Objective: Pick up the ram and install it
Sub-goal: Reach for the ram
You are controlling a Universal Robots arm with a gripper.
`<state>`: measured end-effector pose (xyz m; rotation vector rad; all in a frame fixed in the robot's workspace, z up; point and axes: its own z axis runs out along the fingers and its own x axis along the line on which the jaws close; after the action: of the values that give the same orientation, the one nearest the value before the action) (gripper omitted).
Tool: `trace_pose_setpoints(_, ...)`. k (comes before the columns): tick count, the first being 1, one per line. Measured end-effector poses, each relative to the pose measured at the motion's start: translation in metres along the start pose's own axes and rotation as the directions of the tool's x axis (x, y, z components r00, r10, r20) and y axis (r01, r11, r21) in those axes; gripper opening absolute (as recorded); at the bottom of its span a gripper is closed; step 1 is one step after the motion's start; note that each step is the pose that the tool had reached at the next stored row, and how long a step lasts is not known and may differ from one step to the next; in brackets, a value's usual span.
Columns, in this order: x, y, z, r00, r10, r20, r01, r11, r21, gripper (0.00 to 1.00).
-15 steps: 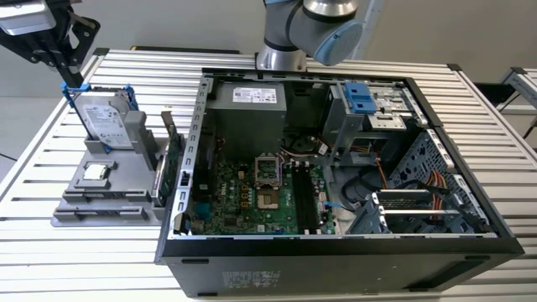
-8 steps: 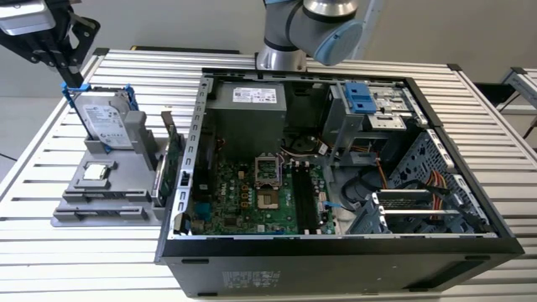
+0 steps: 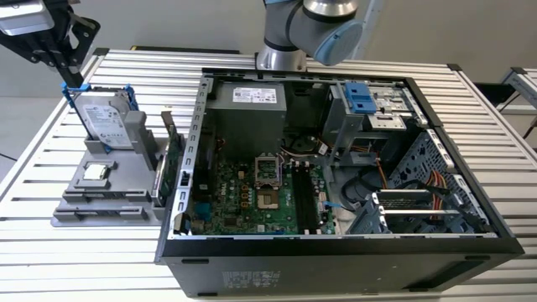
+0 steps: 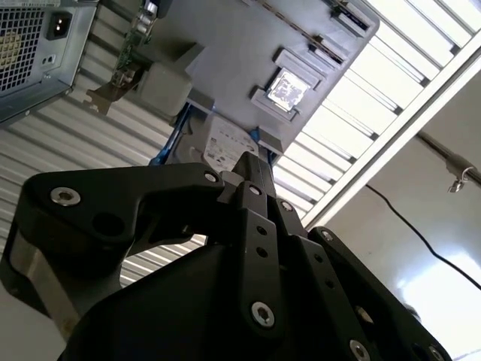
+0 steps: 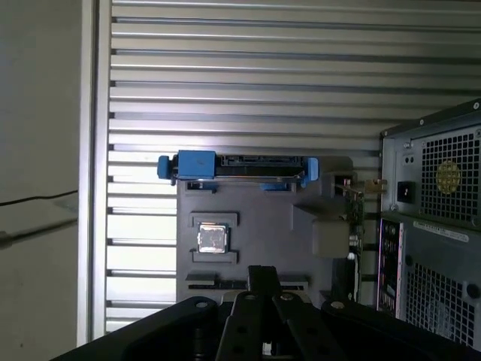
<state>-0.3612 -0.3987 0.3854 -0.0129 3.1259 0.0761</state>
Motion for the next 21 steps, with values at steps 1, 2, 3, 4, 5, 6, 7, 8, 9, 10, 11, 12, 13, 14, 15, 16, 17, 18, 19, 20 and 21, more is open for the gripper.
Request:
trace_pose_setpoints(1,0.0,0.0,0.0,1.0,0.001,0.0,-0.001,1.0,0.0001,0.0)
trace_pose_setpoints(2,0.0,0.0,0.0,1.0,0.001,0.0001,-0.001,1.0,0.0001,0.0)
trace_pose_setpoints(3,0.0,0.0,0.0,1.0,0.001,0.0001,-0.001,1.0,0.0001,0.0)
trace_pose_setpoints(4,0.0,0.0,0.0,1.0,0.002,0.0002,-0.002,1.0,0.0,0.0)
trace_pose_setpoints(5,0.0,0.0,0.0,1.0,0.002,0.0002,-0.002,1.0,0.0,0.0)
trace_pose_setpoints(6,0.0,-0.0002,0.0,1.0,0.002,0.0001,-0.002,1.0,0.0001,0.0)
trace_pose_setpoints(7,0.0,-0.0004,0.0,1.0,0.002,0.0002,-0.002,1.0,0.0,0.0)
trace_pose_setpoints(8,0.0,-0.0007,0.0,1.0,0.002,0.0001,-0.002,1.0,0.0001,0.0)
trace_pose_setpoints(9,0.0,-0.001,0.0,1.0,0.002,0.0001,-0.002,1.0,0.0001,0.0)
trace_pose_setpoints(10,0.0,-0.0014,0.0,1.0,0.002,0.0002,-0.002,1.0,0.0,0.0)
trace_pose_setpoints(11,0.0,-0.0017,-0.0001,1.0,0.002,0.0002,-0.002,1.0,0.0001,0.0)
trace_pose_setpoints(12,0.0,-0.0021,-0.0001,1.0,0.002,0.0001,-0.002,1.0,0.0,0.0)
trace_pose_setpoints(13,-0.0001,-0.0025,-0.0001,1.0,0.002,0.0001,-0.002,1.0,0.0,0.0)
trace_pose_setpoints(14,-0.0001,-0.0029,-0.0001,1.0,0.002,0.0001,-0.002,1.0,0.0001,0.0)
trace_pose_setpoints(15,-0.0001,-0.0033,-0.0001,1.0,0.002,0.0002,-0.002,1.0,0.0,0.0)
trace_pose_setpoints(16,-0.0002,-0.0039,-0.0001,1.0,0.002,0.0002,-0.002,1.0,0.0,0.0)
trace_pose_setpoints(17,-0.0002,-0.0043,-0.0001,1.0,0.002,0.0002,-0.002,1.0,0.0001,0.0)
trace_pose_setpoints(18,-0.0002,-0.0049,-0.0002,1.0,0.002,0.0002,-0.002,1.0,0.0,0.0)
trace_pose_setpoints(19,-0.0003,-0.0055,-0.0002,1.0,0.002,0.0001,-0.002,1.0,0.0001,0.0)
trace_pose_setpoints(20,-0.0003,-0.0061,-0.0002,1.0,0.002,0.0001,-0.002,1.0,0.0001,0.0)
trace_pose_setpoints(21,-0.0003,-0.0067,-0.0002,1.0,0.002,0.0001,-0.002,1.0,0.0001,0.0)
